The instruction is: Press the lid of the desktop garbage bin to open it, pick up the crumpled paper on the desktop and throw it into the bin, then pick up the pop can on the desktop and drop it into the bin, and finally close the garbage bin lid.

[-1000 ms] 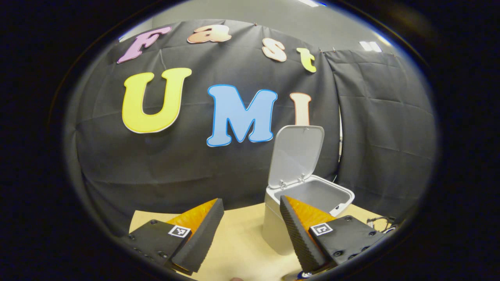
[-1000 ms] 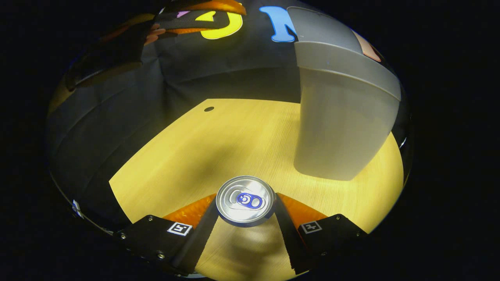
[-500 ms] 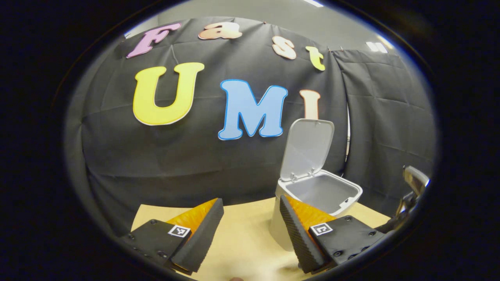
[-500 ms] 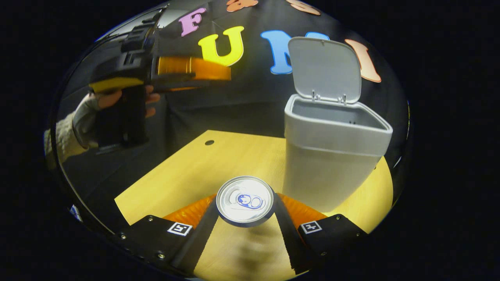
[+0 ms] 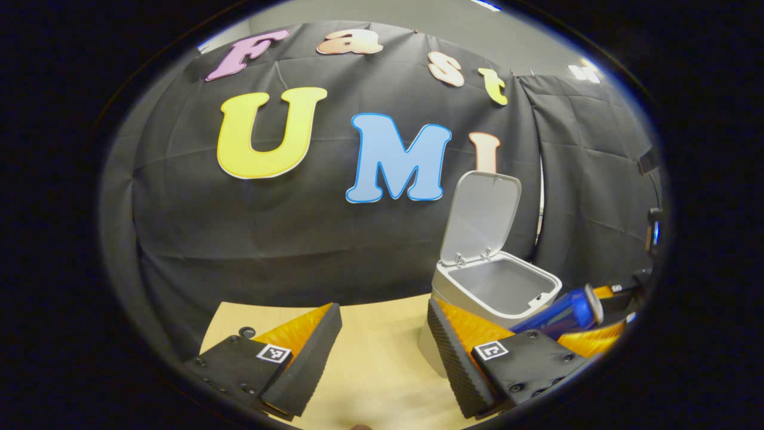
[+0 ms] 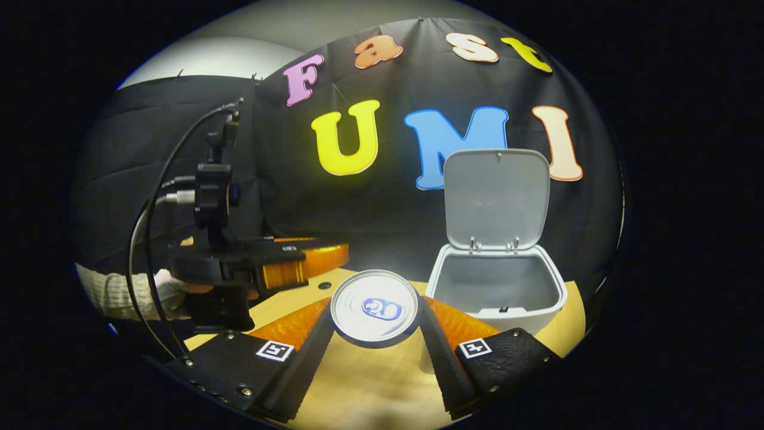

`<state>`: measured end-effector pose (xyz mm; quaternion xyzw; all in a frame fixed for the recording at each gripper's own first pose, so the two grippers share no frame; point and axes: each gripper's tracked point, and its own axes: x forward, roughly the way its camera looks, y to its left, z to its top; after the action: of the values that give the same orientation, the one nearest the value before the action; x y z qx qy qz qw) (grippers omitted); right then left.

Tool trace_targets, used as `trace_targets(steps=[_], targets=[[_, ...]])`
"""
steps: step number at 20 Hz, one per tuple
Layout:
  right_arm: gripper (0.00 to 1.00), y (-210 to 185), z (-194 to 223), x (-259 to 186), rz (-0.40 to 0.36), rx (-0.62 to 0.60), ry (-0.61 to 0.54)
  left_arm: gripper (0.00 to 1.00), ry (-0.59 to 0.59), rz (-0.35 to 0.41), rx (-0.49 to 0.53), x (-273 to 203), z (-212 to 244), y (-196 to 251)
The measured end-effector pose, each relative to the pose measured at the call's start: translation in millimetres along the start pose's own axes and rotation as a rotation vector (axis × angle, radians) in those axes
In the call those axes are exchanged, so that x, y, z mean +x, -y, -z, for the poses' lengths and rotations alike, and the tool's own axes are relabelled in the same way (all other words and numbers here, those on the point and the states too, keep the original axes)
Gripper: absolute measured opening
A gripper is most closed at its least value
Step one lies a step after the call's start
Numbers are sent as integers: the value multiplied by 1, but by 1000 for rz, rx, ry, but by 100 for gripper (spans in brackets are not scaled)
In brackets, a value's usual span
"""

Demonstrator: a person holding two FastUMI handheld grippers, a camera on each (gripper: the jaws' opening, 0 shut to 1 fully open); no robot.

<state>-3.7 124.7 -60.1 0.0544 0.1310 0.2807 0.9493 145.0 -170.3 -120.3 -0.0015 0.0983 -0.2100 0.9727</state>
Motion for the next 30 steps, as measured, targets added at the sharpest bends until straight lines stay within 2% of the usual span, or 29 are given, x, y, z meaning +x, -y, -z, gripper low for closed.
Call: trace_targets(steps=[9,16,23,30], targets=[[85,20,-75,-2,54,-14,162,96,-30,-13,1,-7,16,-5],[85,60,-113,-1,149,-27,243,96,-41,-4,8,-6,20,-1],[85,98,-136,1,239,-13,289,95,-52,-2,6,-5,24,-1],[85,120,-125,19,275,-3,256,96,-63,-5,17,-9,27,-3]])
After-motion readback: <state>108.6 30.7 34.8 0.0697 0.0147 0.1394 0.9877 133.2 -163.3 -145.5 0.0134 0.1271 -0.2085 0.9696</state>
